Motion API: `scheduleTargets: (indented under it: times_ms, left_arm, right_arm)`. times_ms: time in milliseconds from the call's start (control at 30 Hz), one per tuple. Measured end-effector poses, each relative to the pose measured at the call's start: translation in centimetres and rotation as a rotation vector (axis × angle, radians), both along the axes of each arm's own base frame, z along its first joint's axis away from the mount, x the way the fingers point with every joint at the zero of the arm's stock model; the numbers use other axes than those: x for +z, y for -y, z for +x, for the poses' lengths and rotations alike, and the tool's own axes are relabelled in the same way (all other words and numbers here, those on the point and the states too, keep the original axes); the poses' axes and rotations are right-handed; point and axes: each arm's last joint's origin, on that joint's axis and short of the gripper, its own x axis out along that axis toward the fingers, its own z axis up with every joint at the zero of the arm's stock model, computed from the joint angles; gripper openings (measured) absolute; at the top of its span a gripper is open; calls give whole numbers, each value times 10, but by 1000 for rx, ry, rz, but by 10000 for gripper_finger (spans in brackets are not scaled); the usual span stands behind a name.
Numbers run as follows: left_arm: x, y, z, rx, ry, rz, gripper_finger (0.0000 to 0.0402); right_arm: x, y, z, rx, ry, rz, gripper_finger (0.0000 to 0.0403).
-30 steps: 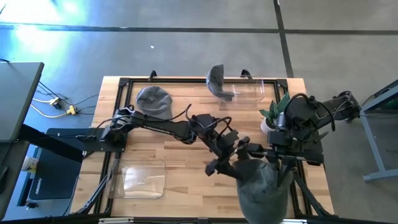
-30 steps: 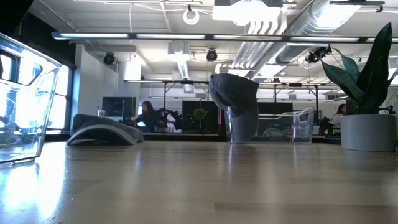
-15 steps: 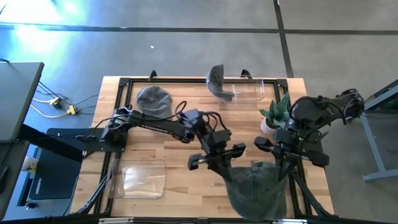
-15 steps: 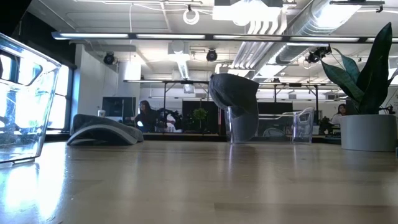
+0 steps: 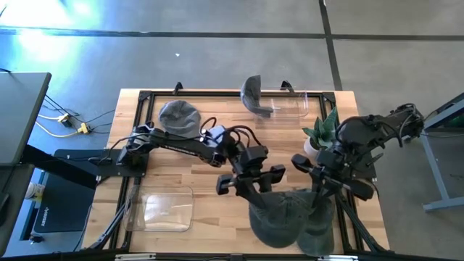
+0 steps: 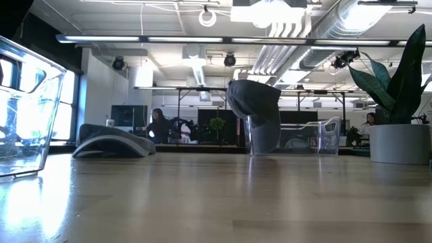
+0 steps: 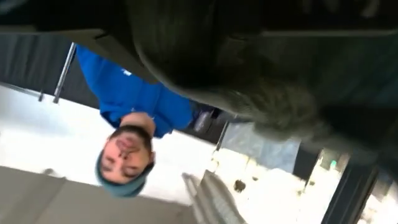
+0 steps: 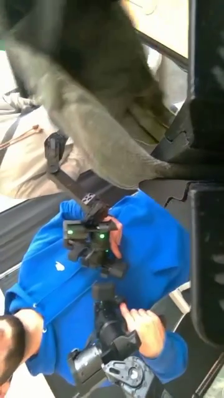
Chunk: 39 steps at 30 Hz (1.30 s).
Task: Pick & Place hat
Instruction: Put the top black cap into the bottom transparent bin
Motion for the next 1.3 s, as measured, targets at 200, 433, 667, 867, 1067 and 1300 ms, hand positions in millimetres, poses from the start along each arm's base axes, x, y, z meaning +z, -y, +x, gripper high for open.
scheduleTargets:
  times_ms: [200,433,667,867,1067,1300]
  left_arm:
    - [-8,-1,6,14,-103,22,205]
    - [-14,-2,14,97,-255,-51,216]
    - [-22,-2,18,121,-366,-61,216]
    - [-11,-1,9,-1,-215,-16,207]
    - [-5,2,5,-7,-139,-35,186]
    - [-15,0,13,88,-288,-73,184]
  right_arm:
    - [-1,0,1,-26,11,-15,5]
    - [-11,3,2,-141,-87,-79,3]
    - [-16,4,2,-202,-120,-117,5]
    - [-13,-6,-3,-137,-56,-123,6]
    - [-12,-8,-4,-156,-43,-123,7]
    - [-12,-8,-4,-183,-44,-128,8]
